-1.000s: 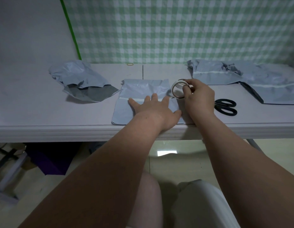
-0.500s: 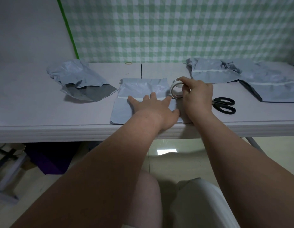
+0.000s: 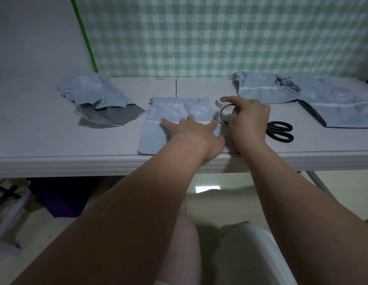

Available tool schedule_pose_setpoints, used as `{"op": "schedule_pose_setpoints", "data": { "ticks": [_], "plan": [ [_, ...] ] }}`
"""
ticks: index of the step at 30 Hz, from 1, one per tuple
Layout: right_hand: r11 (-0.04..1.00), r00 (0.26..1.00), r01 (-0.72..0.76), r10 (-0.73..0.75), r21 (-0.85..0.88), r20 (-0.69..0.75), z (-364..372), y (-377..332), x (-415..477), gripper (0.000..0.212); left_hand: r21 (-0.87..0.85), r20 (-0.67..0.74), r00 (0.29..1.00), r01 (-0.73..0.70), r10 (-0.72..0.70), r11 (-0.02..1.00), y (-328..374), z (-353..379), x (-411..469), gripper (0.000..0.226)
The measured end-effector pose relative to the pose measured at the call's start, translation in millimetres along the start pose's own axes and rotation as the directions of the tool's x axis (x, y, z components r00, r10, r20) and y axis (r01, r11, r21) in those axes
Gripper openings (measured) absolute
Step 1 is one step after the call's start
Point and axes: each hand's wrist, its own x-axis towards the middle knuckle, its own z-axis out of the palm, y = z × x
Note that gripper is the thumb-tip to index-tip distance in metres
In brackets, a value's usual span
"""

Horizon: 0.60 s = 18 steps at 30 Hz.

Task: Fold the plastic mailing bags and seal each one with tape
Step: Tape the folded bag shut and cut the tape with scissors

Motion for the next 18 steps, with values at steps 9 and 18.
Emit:
{"op": "schedule_pose_setpoints", "data": {
  "ticks": [9,18],
  "plan": [
    [0.979,0.994,0.061,-0.042,-0.192,0.100,3,-12,-4,0.036,-0.064,-0.035,0.999,-0.039,0.037,0.997,-3,7,-1,0.055],
    [0.929,0.987,-0.028,0.084,-0.370,0.138,13,-25,-9,0.056,-0.110,-0.058,0.996,-0.075,0.069,0.991,-16,12,-1,0.056]
  ]
}}
